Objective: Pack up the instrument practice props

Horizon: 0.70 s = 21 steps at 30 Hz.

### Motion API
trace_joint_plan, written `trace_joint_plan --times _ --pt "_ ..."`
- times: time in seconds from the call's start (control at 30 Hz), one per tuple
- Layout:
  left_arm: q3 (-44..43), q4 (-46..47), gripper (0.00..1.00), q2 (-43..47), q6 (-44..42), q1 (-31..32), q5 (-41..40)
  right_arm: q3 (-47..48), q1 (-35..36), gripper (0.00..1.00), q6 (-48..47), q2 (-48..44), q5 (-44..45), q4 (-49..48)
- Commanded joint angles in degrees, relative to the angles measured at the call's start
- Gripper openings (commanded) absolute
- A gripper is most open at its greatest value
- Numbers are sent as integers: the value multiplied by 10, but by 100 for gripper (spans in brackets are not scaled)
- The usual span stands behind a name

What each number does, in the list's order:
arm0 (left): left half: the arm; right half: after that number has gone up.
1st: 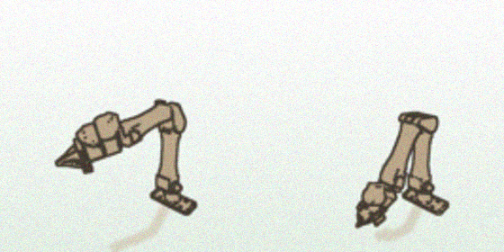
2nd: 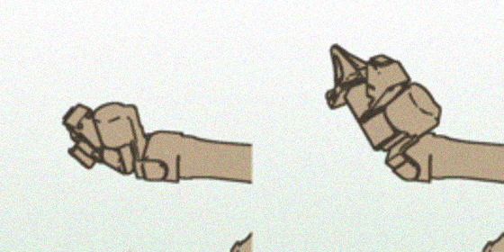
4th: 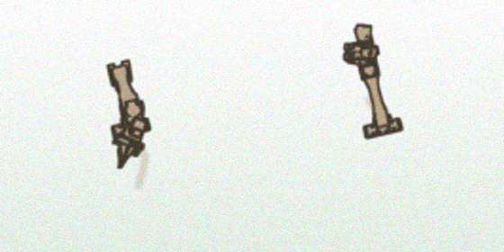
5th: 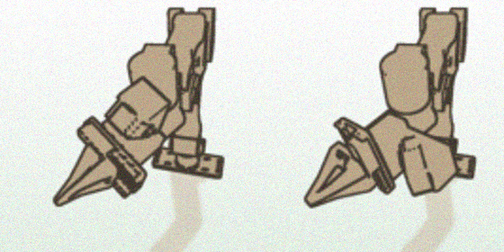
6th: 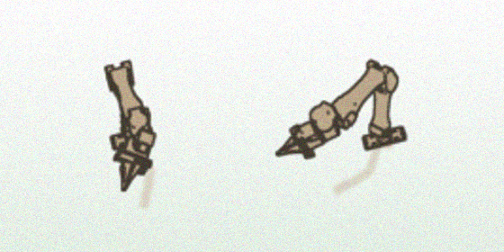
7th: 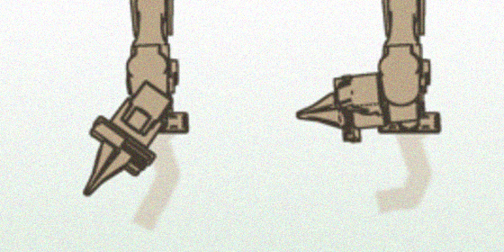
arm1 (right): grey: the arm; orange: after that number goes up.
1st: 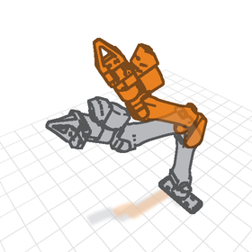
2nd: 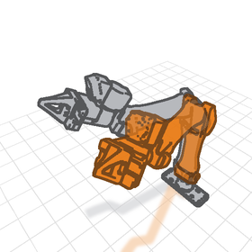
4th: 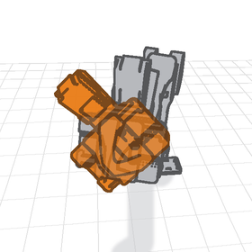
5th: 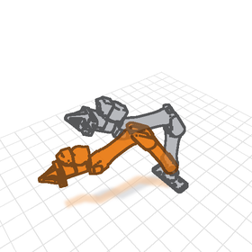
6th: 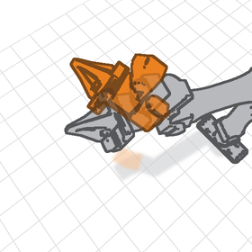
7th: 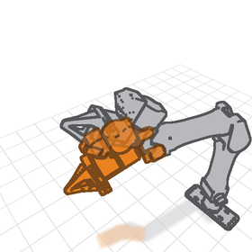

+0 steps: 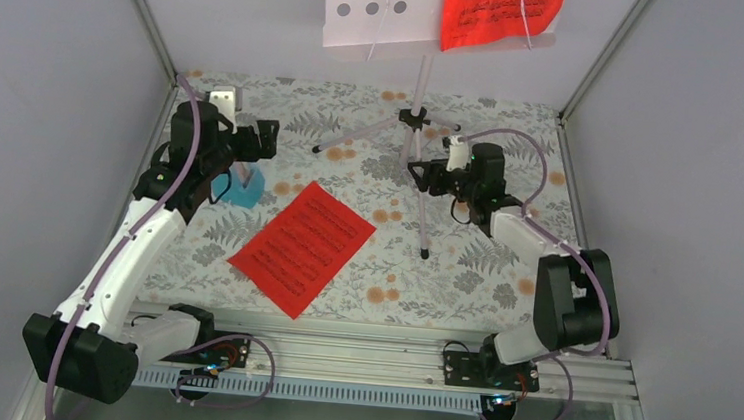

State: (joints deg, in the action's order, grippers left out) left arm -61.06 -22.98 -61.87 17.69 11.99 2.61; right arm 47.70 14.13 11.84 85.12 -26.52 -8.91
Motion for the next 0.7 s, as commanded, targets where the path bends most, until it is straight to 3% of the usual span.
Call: trace_joint_plan --times 0.0,0.07,0.2,0.3,0.67 --pt "-11 13 100 7 -39 -3 -14 49 22 66 -23 39 14 -44" --pt "-11 10 100 8 -50 -3 -22 76 33 54 -35 61 34 -39" --pt "-9 12 100 13 -63 -4 -26 106 51 19 -34 79 71 -28" --pt "-4 11 100 19 -65 -4 -24 88 73 6 -27 59 125 -38" --pt "17 17 100 29 -51 -5 -18 -4 159 4 122 -39 367 -34"
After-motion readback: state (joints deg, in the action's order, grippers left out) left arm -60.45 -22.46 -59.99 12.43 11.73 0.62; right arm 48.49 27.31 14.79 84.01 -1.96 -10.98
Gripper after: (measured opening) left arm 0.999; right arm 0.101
